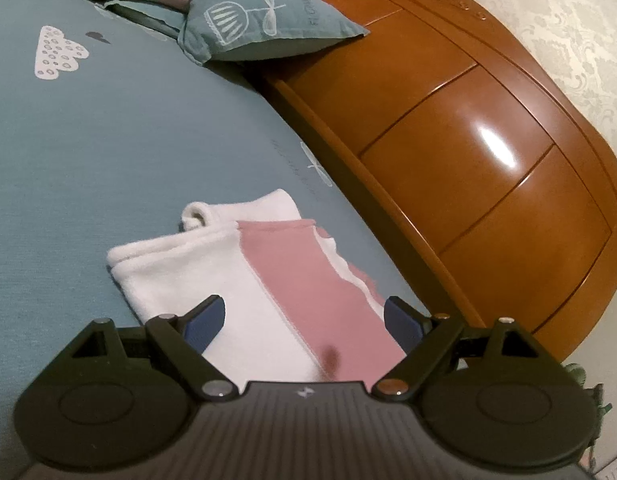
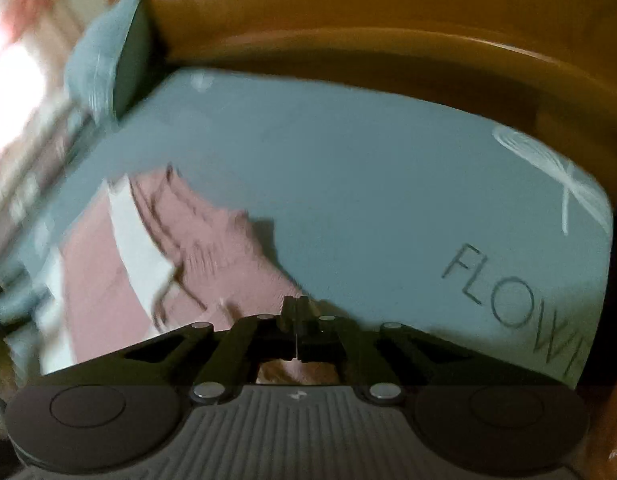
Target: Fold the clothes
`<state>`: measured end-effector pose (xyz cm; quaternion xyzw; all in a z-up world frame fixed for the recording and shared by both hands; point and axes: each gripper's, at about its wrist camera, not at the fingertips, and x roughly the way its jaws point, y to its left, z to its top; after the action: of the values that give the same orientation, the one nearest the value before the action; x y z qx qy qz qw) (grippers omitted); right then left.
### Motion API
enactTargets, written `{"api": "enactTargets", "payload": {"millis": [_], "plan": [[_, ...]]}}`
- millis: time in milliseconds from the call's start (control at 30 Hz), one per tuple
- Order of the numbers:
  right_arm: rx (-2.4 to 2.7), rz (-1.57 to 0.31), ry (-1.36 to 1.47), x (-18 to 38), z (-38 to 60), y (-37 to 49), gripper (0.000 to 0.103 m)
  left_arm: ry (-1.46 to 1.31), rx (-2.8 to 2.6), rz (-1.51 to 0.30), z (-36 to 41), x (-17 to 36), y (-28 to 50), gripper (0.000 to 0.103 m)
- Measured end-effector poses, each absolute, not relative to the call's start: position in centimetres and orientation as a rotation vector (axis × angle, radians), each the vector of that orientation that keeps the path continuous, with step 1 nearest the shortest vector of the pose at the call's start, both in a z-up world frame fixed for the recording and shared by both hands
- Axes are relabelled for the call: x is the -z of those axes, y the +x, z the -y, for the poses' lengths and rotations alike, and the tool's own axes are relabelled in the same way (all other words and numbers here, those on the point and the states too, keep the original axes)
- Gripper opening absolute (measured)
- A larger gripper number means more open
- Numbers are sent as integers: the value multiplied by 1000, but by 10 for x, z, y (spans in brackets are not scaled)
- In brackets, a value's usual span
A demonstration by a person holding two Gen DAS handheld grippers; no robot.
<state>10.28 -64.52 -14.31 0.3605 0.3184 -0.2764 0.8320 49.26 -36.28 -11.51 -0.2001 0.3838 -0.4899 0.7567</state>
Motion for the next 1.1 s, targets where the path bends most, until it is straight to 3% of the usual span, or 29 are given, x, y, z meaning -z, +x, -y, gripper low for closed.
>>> {"api": "enactTargets", "payload": {"millis": [33, 67, 233, 333, 500, 700, 900, 967, 1100], "plan": [[601, -673, 735, 139, 642, 99, 36, -442, 1067, -840, 363, 116, 493, 87], [601, -671, 718, 137, 640, 96, 45, -450, 1066, -844, 362, 116, 494, 87], [525, -658, 765, 144, 636, 84, 45, -454, 1067, -846, 363, 116, 494, 87], [557, -730, 693, 150, 629, 90, 11, -440, 1067, -843, 364, 116, 493, 87], [650, -780, 652, 140, 620, 83, 11, -430, 1060, -846, 366, 114, 492, 87], [586, -660, 578, 108, 614, 120, 16, -413, 1104, -819, 367, 100, 481, 87], [562, -702, 623, 133, 632, 147, 15, -379, 1130, -811, 371, 97, 476, 92], [558, -719, 638, 142, 638, 155, 2, -375, 1126, -814, 371, 97, 476, 92], [577, -704, 667, 141, 641, 150, 3, -380, 1117, -817, 370, 98, 477, 92]]}}
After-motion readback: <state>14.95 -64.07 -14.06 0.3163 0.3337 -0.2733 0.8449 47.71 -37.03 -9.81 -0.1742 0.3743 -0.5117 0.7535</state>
